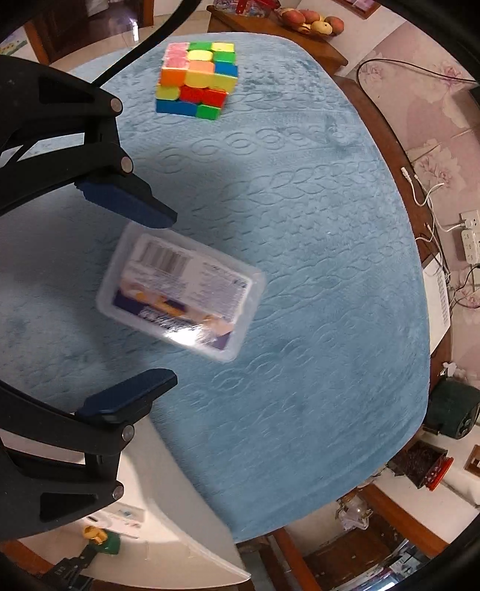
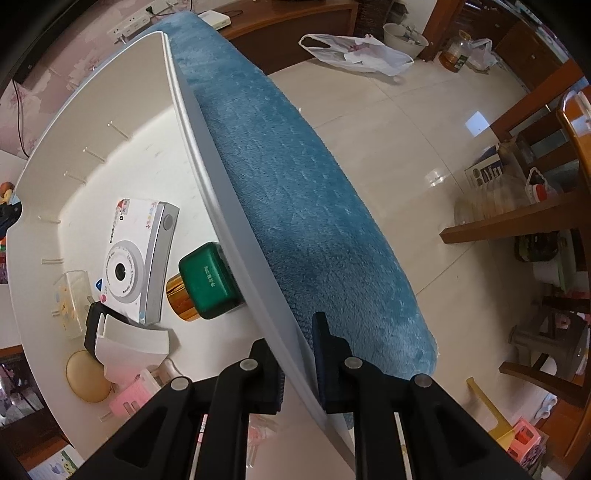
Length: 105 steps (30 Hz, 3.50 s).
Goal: Organize rigid objects
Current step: 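Move the left gripper to the clear plastic box and close on it, then lift the clear plastic box and carry it over the tray, then open the left gripper to release the plastic box into the tray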
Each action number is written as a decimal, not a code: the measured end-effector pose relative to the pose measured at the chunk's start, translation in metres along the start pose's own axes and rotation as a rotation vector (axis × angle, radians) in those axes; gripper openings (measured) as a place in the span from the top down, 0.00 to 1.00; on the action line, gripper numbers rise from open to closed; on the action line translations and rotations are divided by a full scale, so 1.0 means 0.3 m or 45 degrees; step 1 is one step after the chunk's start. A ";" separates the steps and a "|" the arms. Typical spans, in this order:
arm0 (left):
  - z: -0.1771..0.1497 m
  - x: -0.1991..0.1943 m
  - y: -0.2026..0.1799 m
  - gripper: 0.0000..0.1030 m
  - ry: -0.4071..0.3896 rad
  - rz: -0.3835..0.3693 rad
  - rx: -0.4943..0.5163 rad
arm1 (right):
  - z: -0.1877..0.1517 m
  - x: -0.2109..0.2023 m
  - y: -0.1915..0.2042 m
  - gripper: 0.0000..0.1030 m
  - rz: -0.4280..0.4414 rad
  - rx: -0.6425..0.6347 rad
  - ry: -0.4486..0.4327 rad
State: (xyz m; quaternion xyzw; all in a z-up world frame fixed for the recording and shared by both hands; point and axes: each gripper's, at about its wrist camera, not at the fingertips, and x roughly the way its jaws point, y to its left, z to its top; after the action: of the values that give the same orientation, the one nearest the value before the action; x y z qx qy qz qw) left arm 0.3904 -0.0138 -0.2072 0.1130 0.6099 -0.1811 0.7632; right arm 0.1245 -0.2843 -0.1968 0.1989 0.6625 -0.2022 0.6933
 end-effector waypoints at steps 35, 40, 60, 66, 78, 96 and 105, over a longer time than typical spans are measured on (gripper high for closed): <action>-0.132 0.090 0.090 0.31 0.057 -0.033 -0.250 | 0.012 0.012 -0.029 0.83 0.018 0.026 0.027; -0.270 0.075 0.055 0.36 0.114 0.043 -0.217 | 0.010 0.013 -0.033 0.83 0.064 -0.029 0.025; -0.726 -0.161 -0.067 0.36 0.201 0.183 -0.624 | 0.003 0.029 0.000 0.83 0.180 -0.494 0.089; -0.764 -0.310 -0.140 0.36 0.096 0.180 -0.664 | -0.003 0.024 -0.004 0.83 0.213 -0.612 0.102; -0.736 -0.423 -0.366 0.36 0.024 0.064 -0.620 | -0.005 0.019 0.004 0.83 0.243 -0.751 0.117; -0.585 -0.417 -0.699 0.36 0.034 -0.113 -0.171 | 0.015 0.029 -0.014 0.83 0.263 -0.696 0.133; -0.564 -0.428 -0.681 0.28 0.020 -0.174 -0.010 | 0.030 0.044 -0.022 0.83 0.225 -0.556 0.145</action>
State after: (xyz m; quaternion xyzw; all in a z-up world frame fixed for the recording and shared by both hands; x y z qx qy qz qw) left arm 0.1307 -0.1152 -0.1114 0.0695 0.6229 -0.2296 0.7446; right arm 0.1289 -0.2951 -0.2096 0.1127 0.7086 0.0190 0.6963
